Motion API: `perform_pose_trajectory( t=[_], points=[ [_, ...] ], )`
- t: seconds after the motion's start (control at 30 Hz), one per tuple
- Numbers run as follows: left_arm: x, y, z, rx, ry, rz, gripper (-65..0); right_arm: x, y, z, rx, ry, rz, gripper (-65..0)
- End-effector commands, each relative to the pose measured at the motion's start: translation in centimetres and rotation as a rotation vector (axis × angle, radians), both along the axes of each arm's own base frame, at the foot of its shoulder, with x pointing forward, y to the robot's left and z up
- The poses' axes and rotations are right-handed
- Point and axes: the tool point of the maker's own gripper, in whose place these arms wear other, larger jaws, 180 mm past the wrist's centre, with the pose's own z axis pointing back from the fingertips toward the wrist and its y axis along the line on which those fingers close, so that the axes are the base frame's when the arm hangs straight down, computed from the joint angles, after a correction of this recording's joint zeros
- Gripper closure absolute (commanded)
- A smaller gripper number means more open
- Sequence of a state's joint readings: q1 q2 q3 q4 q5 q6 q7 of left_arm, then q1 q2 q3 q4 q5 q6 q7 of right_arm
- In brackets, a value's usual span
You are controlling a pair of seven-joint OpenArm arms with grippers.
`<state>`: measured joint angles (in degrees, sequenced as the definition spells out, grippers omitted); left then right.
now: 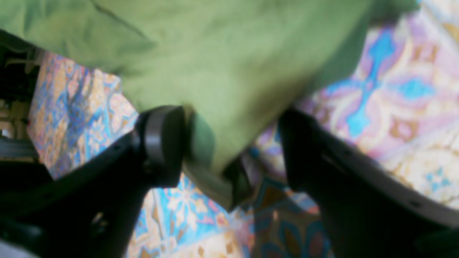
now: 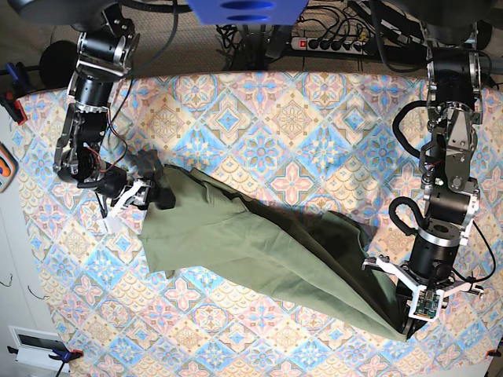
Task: Layout the t-shirt on the table in an organized manner, then fold the t-shirt properly
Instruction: 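Release and regrasp the shirt fabric with the right gripper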
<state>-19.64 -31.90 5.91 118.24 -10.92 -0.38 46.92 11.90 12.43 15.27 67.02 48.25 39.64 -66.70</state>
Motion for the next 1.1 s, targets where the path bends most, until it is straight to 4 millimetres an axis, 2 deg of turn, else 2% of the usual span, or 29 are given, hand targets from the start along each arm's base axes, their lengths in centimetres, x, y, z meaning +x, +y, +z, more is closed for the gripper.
perform_pose_trajectory(
  t=[0.0,0.13,0.23,0.33,0.4,0.47,0.7,0.8,0.9,1.0,1.07],
  points=[
    [-0.1,0.1,2.1,0.006,-0.072,0.000,0.0,1.6,-0.6,2.3,0.010,-0.077,-0.014,-36.5],
    [-0.1,0.1,2.1,0.006,-0.072,0.000,0.0,1.7,-0.7,2.3,0.012,-0.080,-0.019,-28.1],
    [-0.2,0.1,1.9,0.006,-0.067,0.000,0.0,1.8,-0.7,2.6,0.010,-0.087,-0.020,-15.9],
    [-0.3,0.3,1.5,0.007,-0.057,0.005,0.0,2.0,-0.7,2.7,0.008,-0.092,-0.019,0.0],
    [-0.3,0.3,1.1,0.010,-0.048,0.005,0.0,2.0,-0.7,2.9,0.010,-0.097,-0.018,-0.8],
    [-0.3,0.4,1.1,0.009,-0.048,0.008,0.0,2.3,-0.7,3.9,-0.004,-0.130,-0.014,-0.9],
    [-0.3,0.6,1.2,0.008,-0.052,0.013,0.0,3.5,-0.8,11.3,-0.110,-0.364,0.016,-0.9],
    [-0.4,1.6,1.9,-0.003,-0.070,0.041,0.0,3.6,-1.6,13.2,-0.136,-0.418,-0.002,-0.9],
    [-0.3,1.9,2.6,-0.007,-0.089,0.049,0.0,3.8,-4.1,14.2,-0.196,-0.434,-0.023,-0.9],
    [-0.2,2.0,3.2,-0.008,-0.101,0.050,0.0,4.9,-5.0,16.9,-0.195,-0.498,-0.032,-0.9],
    [0.0,1.9,4.4,-0.008,-0.131,0.048,0.0,5.8,-5.5,19.4,-0.185,-0.553,-0.037,-0.9]
  ],
)
